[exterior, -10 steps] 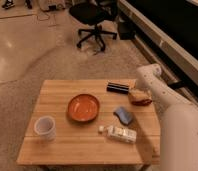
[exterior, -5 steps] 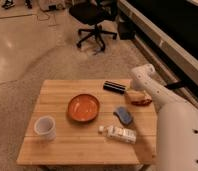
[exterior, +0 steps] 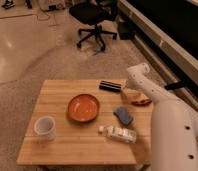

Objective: Push the eraser across the table

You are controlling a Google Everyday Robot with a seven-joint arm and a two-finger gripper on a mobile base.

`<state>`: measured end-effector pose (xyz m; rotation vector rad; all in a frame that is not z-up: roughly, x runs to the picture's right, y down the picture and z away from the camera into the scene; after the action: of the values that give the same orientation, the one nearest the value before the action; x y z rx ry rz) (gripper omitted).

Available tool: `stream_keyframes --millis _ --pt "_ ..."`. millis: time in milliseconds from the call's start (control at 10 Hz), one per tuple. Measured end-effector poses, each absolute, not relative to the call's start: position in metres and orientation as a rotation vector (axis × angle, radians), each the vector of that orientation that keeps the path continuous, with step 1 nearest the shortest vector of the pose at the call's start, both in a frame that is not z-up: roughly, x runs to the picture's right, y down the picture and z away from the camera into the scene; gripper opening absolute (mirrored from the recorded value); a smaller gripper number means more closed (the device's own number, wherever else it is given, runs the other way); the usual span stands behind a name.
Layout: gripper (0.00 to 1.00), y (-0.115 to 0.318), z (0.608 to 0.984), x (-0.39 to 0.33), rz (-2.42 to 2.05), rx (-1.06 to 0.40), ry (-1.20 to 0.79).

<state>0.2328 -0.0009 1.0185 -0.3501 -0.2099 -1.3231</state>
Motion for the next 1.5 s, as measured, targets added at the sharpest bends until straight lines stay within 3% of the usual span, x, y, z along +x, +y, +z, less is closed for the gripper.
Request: stream_keyframes --millis 1500 --pt "0.8 -0.021 1.043 0.133 -1.44 -0.214 -0.309"
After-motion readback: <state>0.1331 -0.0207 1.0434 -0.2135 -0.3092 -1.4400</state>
